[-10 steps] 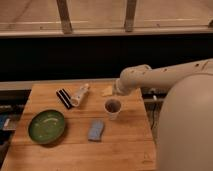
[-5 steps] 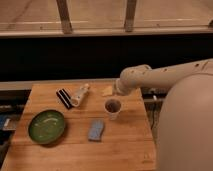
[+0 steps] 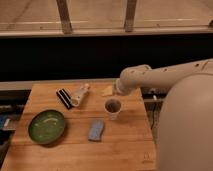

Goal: Place the white sponge in the ceramic bowl

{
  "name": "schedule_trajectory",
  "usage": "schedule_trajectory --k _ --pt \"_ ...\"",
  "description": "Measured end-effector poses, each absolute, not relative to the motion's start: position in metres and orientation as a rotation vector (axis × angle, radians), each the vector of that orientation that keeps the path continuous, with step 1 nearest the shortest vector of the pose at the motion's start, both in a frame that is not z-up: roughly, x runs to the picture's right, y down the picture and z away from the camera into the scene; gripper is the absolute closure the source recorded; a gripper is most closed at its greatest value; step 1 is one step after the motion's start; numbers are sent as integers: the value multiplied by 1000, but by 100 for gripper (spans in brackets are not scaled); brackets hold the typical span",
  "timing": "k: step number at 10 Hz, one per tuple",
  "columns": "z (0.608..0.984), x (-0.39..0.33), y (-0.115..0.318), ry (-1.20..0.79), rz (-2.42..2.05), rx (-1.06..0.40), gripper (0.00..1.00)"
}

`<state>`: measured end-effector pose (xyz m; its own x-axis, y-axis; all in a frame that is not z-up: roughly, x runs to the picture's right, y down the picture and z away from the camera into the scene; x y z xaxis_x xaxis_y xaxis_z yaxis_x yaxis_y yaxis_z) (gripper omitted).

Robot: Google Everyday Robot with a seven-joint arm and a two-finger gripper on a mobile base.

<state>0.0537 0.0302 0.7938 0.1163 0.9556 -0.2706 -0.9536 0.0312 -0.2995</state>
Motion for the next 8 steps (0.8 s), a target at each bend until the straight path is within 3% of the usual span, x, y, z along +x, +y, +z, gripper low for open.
schedule_trajectory --k 4,8 --pt "784 73 36 103 1499 -406 20" --pt "773 82 72 180 1517 -435 20"
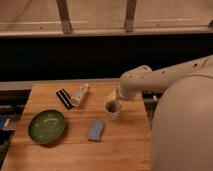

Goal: Place the white sponge in the ceramic bowl

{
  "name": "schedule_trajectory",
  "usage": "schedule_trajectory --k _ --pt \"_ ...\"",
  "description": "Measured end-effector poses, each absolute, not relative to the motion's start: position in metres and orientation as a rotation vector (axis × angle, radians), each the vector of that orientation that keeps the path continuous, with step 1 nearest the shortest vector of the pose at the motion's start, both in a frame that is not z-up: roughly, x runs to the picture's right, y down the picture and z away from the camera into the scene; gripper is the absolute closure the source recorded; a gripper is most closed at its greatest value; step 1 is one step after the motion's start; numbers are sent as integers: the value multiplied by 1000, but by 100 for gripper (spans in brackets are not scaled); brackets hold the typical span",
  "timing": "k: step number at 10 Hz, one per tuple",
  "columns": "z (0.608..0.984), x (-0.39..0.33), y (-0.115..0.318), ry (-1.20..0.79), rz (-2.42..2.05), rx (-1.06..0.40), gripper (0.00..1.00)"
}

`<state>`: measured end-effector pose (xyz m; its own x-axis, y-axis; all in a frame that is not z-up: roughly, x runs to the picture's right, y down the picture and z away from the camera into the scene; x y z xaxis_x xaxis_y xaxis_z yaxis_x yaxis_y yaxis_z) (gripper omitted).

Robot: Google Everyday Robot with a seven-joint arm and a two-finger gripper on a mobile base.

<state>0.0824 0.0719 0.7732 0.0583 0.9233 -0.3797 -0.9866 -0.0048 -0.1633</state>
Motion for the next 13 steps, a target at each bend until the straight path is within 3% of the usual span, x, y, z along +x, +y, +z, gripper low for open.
schedule_trajectory --k 9,13 --pt "767 38 177 335 1392 -660 20" --pt "767 37 179 337 1387 -669 20"
